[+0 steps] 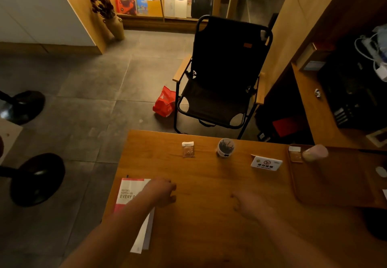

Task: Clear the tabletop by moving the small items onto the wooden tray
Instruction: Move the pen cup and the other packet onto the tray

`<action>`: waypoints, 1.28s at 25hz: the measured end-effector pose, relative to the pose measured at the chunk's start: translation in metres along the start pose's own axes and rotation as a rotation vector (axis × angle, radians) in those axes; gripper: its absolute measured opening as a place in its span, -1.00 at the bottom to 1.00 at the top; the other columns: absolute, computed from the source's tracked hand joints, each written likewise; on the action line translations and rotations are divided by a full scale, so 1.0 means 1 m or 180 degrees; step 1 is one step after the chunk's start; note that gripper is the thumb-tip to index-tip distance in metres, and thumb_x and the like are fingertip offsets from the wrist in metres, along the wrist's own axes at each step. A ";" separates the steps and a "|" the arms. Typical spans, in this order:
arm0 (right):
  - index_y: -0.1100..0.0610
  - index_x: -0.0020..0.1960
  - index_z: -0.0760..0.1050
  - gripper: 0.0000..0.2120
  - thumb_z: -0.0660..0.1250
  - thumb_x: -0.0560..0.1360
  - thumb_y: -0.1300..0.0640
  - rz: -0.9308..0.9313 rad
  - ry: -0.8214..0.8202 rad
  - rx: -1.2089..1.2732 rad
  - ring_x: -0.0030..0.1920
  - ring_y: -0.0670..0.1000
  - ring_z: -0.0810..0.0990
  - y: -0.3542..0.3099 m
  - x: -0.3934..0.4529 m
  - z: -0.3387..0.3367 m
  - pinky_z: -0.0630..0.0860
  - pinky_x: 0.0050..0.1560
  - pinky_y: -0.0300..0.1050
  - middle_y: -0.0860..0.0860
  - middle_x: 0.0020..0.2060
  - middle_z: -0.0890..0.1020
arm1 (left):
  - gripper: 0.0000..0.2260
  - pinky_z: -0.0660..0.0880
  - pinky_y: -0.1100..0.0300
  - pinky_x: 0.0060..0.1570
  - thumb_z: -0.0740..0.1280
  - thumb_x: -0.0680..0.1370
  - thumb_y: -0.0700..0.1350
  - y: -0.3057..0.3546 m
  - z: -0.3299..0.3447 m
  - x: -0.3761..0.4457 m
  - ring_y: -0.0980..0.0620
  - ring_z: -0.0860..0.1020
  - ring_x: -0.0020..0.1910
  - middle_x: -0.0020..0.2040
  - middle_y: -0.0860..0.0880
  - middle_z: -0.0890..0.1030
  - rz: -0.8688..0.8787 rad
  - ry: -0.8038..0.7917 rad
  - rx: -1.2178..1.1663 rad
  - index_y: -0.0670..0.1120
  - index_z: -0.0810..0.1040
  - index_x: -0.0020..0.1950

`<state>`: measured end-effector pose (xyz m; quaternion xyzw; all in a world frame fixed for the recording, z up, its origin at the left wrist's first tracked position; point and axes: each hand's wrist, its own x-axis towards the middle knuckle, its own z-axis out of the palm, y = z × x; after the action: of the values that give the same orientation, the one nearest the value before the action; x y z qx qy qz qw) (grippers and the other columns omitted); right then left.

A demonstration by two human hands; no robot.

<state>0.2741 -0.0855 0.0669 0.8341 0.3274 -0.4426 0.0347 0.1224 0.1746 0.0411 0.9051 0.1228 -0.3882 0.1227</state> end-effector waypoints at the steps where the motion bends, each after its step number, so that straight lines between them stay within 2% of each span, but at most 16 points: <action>1: -0.03 0.35 0.40 -0.65 0.26 0.58 0.03 0.0044 0.0097 -0.0098 0.21 0.00 0.50 0.000 0.005 -0.005 0.50 0.21 -0.06 0.01 0.26 0.51 | -0.59 0.42 0.01 0.19 0.23 0.59 0.12 -0.004 -0.006 0.008 -0.11 0.46 0.25 0.31 -0.07 0.49 -0.0006 -0.0002 -0.0003 0.02 0.39 0.40; 4: 0.00 0.17 0.46 -0.79 0.21 0.58 -0.02 0.0030 0.0948 -0.0530 0.08 -0.01 0.51 -0.002 0.021 -0.022 0.50 0.14 -0.05 0.00 0.11 0.56 | -0.59 0.42 0.02 0.18 0.27 0.57 0.11 -0.010 -0.028 0.028 -0.09 0.46 0.25 0.31 -0.06 0.49 -0.0058 0.0055 -0.0095 0.03 0.40 0.39; 6: -0.01 0.11 0.45 -0.83 0.19 0.58 -0.04 0.0059 0.1393 -0.0564 0.06 -0.01 0.51 -0.002 0.032 -0.032 0.48 0.11 -0.07 -0.03 0.06 0.56 | -0.58 0.41 0.00 0.20 0.28 0.56 0.13 -0.014 -0.042 0.042 -0.09 0.45 0.26 0.32 -0.05 0.49 -0.0114 0.0143 -0.0152 0.04 0.40 0.39; 8: -0.02 0.15 0.43 -0.80 0.20 0.58 -0.05 0.0096 0.1676 -0.0499 0.11 0.01 0.51 0.000 0.045 -0.039 0.47 0.14 -0.03 -0.03 0.10 0.55 | -0.57 0.37 -0.06 0.26 0.30 0.55 0.14 -0.016 -0.054 0.058 -0.10 0.40 0.32 0.34 -0.04 0.47 -0.0123 0.0382 -0.0056 0.06 0.40 0.39; 11: -0.03 0.32 0.36 -0.63 0.26 0.54 -0.07 0.0070 0.1963 -0.0448 0.24 0.05 0.48 0.002 0.064 -0.046 0.46 0.23 0.04 -0.01 0.23 0.52 | -0.51 0.33 -0.10 0.31 0.32 0.53 0.14 -0.018 -0.068 0.080 -0.11 0.35 0.38 0.39 -0.06 0.43 -0.0131 0.0800 0.0059 0.07 0.35 0.43; 15: -0.10 0.47 0.12 -0.26 0.44 0.42 -0.08 -0.0093 0.1995 -0.0120 0.35 0.08 0.40 0.007 0.087 -0.053 0.39 0.36 0.09 0.02 0.38 0.40 | -0.36 0.22 -0.20 0.38 0.35 0.50 0.18 -0.014 -0.076 0.112 -0.17 0.17 0.49 0.52 -0.07 0.26 -0.0128 0.0937 -0.0129 0.11 0.19 0.52; 19: -0.17 0.50 0.01 -0.08 0.52 0.34 -0.08 -0.0130 0.1816 -0.0015 0.42 0.11 0.35 0.014 0.109 -0.055 0.35 0.37 0.16 0.02 0.46 0.32 | -0.30 0.17 -0.23 0.40 0.37 0.50 0.16 -0.010 -0.072 0.135 -0.21 0.08 0.53 0.55 -0.10 0.19 -0.0326 0.0894 -0.0191 0.08 0.13 0.55; 26: -0.15 0.47 0.08 -0.13 0.53 0.34 -0.06 -0.0300 0.1815 0.0159 0.37 0.08 0.41 0.025 0.136 -0.055 0.41 0.30 0.11 -0.01 0.39 0.40 | -0.50 0.29 -0.12 0.36 0.38 0.52 0.04 -0.004 -0.060 0.145 -0.16 0.25 0.44 0.45 -0.10 0.33 -0.0330 0.1347 -0.0215 0.05 0.33 0.43; 32: -0.16 0.42 0.09 -0.14 0.57 0.31 -0.02 -0.0269 0.1856 0.0494 0.29 0.10 0.49 0.024 0.143 -0.050 0.51 0.23 0.14 0.01 0.32 0.47 | -0.61 0.38 -0.09 0.29 0.41 0.50 -0.01 -0.001 -0.057 0.146 -0.12 0.34 0.35 0.38 -0.09 0.37 -0.0440 0.1457 -0.0845 0.02 0.44 0.31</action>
<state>0.3794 -0.0130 -0.0172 0.9118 0.3231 -0.2092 -0.1430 0.2580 0.2117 -0.0284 0.9347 0.2586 -0.1616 0.1825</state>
